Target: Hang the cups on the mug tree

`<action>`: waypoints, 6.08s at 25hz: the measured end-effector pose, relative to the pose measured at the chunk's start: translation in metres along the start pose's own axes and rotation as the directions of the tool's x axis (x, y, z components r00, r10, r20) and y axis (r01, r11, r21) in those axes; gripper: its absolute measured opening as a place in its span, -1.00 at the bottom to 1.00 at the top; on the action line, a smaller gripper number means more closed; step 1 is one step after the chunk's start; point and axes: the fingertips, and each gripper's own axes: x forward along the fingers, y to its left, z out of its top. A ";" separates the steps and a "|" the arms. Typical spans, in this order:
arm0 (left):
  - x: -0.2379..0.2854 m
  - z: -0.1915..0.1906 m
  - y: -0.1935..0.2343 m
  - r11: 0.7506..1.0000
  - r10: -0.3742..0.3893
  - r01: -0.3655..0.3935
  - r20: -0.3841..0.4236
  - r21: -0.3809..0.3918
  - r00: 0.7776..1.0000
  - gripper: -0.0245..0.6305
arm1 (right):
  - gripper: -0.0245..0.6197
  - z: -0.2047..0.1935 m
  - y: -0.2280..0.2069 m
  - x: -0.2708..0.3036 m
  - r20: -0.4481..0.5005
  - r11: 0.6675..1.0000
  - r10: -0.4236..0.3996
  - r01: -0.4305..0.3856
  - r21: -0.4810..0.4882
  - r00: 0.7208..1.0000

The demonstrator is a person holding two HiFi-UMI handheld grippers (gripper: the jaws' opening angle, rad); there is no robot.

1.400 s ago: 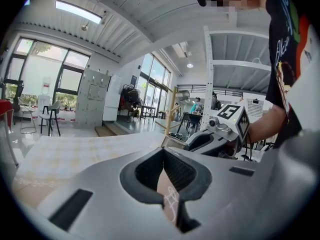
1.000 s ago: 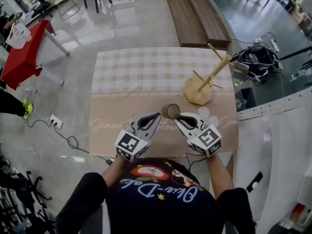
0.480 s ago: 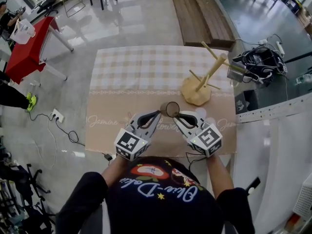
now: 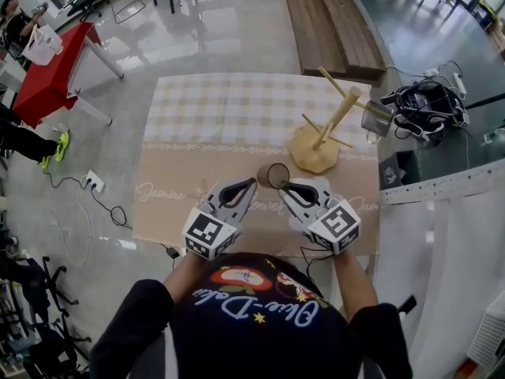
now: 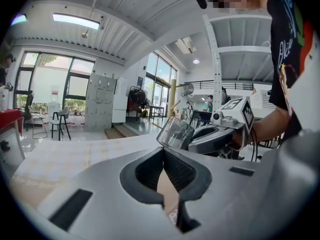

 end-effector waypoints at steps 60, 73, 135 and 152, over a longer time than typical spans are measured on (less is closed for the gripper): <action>0.062 0.033 0.064 0.990 -0.131 0.130 0.024 0.047 0.991 -0.90 | -0.78 0.036 -0.062 0.045 0.273 0.865 -0.279 0.117 0.488 0.921; 0.088 0.030 0.079 0.991 -0.132 0.132 0.012 0.023 0.991 -0.90 | -0.78 0.029 -0.086 0.053 0.279 0.802 -0.332 0.114 0.586 0.901; 0.157 0.038 0.061 0.983 -0.183 0.182 -0.024 -0.031 0.983 -0.90 | -0.78 0.015 -0.135 0.027 0.415 0.514 -0.568 -0.088 0.853 0.711; 0.156 0.041 0.052 0.981 -0.195 0.195 -0.028 -0.009 0.980 -0.90 | -0.78 0.010 -0.133 0.022 0.443 0.458 -0.596 -0.170 0.873 0.670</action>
